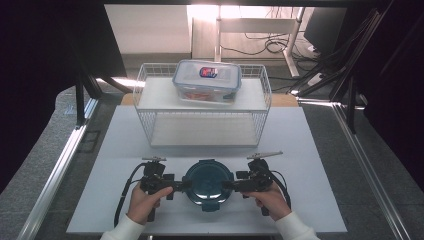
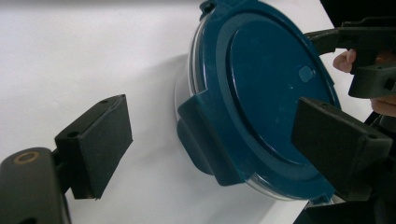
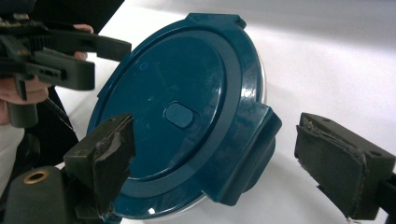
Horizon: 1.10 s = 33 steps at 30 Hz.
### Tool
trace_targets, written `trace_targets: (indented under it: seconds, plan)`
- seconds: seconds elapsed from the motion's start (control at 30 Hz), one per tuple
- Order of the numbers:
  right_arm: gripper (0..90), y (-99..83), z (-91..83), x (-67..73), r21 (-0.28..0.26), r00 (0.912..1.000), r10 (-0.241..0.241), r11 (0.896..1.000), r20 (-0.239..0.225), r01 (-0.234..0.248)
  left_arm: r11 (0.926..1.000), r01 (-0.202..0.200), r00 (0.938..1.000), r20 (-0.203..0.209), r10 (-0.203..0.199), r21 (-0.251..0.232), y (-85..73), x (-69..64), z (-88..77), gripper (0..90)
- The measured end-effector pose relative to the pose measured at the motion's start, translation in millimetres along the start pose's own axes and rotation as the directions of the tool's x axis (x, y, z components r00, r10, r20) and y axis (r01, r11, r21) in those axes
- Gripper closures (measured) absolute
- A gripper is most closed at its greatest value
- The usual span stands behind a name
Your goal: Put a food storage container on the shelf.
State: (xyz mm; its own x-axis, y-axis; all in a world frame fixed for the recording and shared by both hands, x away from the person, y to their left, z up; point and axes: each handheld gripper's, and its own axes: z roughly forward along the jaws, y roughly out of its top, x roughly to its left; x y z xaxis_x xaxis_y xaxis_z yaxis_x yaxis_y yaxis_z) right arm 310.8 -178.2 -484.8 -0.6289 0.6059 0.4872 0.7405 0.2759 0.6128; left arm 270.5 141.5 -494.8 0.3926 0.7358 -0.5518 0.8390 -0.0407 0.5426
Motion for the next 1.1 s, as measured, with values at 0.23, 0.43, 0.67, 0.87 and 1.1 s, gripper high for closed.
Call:
trace_targets:
  seconds: [0.23, 0.43, 0.67, 0.87, 1.1]
  plan:
    - [12.1, -3.5, 9.0, -5.0, 0.027, 0.9984, 0.052, 0.998, -0.021, -0.051, 0.9979, 0.038, 0.9990, 0.023, -0.039, 0.052, -3.7, -1.8, 17.0, 11.4]
    - [12.4, -5.2, 14.6, -5.1, 0.043, 0.9953, 0.089, 0.995, -0.037, -0.087, 0.9928, 0.085, 0.9892, 0.112, -0.094, 0.085, -5.8, 1.6, 20.1, 16.2]
    - [18.1, -7.9, 19.7, -7.4, 0.086, 0.9876, 0.138, 0.988, -0.074, -0.132, 0.9897, 0.099, 0.9850, 0.131, -0.112, 0.103, -6.8, 1.1, 20.1, 21.9]
    - [25.6, -8.7, 19.6, -13.6, 0.093, 0.9648, 0.237, 0.969, -0.113, -0.227, 0.9852, 0.148, 0.9764, 0.145, -0.160, 0.086, -8.7, 2.7, 17.0, 27.6]
    - [29.6, -11.2, 13.3, -14.1, 0.070, 0.9538, 0.276, 0.960, -0.117, -0.270, 0.9903, 0.131, 0.9805, 0.141, -0.137, 0.046, -10.3, -6.7, 8.2, 36.7]
